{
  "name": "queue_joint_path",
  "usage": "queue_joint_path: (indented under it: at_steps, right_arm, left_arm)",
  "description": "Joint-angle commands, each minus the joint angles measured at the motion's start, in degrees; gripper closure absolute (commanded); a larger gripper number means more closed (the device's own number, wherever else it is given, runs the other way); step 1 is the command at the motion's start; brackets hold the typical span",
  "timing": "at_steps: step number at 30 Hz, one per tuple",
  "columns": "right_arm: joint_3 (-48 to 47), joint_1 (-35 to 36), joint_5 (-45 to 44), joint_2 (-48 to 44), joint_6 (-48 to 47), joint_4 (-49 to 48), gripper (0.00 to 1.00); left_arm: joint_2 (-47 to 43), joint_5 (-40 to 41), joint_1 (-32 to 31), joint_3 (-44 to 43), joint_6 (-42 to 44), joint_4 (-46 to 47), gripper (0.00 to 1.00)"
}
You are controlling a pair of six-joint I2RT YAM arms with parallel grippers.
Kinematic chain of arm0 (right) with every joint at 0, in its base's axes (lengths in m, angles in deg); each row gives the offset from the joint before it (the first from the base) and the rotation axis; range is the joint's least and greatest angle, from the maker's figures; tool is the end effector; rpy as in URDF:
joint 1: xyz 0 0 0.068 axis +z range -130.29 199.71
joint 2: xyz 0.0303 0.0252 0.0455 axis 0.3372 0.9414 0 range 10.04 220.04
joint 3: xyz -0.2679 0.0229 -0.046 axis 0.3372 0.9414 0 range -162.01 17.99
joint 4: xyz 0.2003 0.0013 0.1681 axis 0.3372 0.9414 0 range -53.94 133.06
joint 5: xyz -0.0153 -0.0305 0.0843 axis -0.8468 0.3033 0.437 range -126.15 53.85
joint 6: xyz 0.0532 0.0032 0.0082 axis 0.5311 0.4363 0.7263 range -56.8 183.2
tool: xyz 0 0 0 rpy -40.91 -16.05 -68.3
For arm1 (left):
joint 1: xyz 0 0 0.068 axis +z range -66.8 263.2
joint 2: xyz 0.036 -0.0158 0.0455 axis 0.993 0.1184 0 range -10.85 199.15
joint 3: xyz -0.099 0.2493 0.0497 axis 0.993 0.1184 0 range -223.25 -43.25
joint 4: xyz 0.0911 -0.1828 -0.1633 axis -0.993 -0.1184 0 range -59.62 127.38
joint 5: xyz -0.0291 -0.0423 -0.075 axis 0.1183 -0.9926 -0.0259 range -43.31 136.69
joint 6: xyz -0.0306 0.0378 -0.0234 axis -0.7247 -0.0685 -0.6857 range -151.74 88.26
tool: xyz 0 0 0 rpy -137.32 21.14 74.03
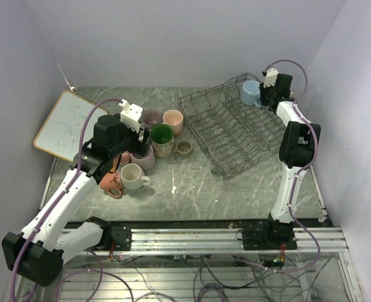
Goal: Load the cups into the dish rack
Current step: Adjust the cup in the dish rack.
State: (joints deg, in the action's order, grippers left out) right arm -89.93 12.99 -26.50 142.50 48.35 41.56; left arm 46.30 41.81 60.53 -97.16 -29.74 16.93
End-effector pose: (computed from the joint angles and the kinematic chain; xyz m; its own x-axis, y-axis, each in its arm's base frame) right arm 0.5376 -0.0573 0.2064 -0.4733 -0.1987 -0.8582 -0.1553 0.9778 -0.1407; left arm 0.2065 -0.0895 0.3373 -0.3547 0.1860 -0.9163 0.4687 0.8834 -0.0021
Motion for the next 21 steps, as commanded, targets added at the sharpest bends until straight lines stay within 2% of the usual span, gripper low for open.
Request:
queue_joint_path:
  at_steps: [1, 5, 13, 21]
  right_arm:
    - [2.19, -0.05, 5.98, -5.19, 0.56, -2.84, 0.78]
    - [2.87, 0.03, 8.35, -5.38, 0.33, -1.71, 0.80]
    - [6.11, 0.02, 5.02, -5.10, -1.76, -1.80, 1.00]
    - [4.99, -0.05, 4.09, -2.63, -2.01, -0.71, 1.00]
  left_arm:
    - [-0.92, 0.98, 0.35, -0.26, 0.30, -0.31, 0.10]
    - [-1.03, 0.86, 0.35, -0.20, 0.20, -0.21, 0.10]
    - [-1.17, 0.46, 0.31, -0.18, 0.20, -0.12, 0.10]
    - [-0.91, 0.29, 0.35, -0.35, 0.38, -0.25, 0.10]
